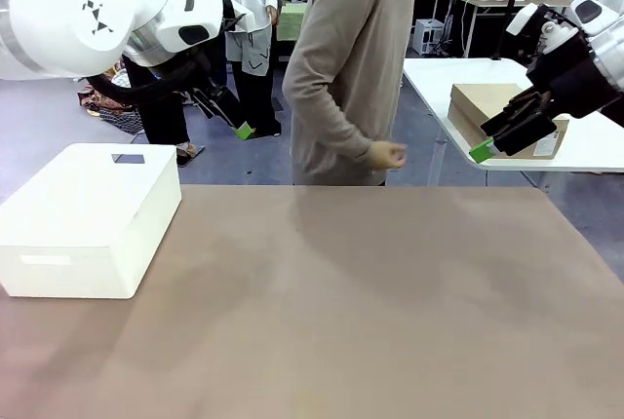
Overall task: Pack the shoes into the box.
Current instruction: Press down on the lid of the Shoes Box.
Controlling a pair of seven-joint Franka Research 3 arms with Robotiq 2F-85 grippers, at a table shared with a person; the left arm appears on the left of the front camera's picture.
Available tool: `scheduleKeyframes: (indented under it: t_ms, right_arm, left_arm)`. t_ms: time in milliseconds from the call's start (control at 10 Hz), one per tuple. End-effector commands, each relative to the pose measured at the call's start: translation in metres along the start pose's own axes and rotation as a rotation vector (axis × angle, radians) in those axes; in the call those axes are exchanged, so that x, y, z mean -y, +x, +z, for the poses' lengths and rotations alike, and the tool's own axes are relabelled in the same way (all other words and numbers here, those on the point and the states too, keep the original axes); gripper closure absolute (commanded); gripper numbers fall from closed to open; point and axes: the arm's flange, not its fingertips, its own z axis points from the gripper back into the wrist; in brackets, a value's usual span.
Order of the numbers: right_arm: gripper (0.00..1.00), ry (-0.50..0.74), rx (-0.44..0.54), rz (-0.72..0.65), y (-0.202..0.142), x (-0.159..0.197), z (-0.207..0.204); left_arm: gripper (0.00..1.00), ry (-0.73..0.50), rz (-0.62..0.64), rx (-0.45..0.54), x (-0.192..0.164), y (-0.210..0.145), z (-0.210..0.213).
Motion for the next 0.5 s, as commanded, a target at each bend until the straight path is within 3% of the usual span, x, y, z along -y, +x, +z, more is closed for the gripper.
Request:
scheduleKeyframes:
  t_ms: [0, 400]
  right_arm:
    - [0.00, -0.015, -0.012, -0.012, 0.0016, 0.0004, -0.0005]
    - [0.00, -0.015, -0.012, -0.012, 0.0016, 0.0004, -0.0005]
  left_arm:
    - [0.00, 0.000, 0.003, -0.005, -0.0016, -0.0014, 0.0014]
    - [0.00, 0.000, 0.003, -0.005, -0.0016, -0.0014, 0.0014]
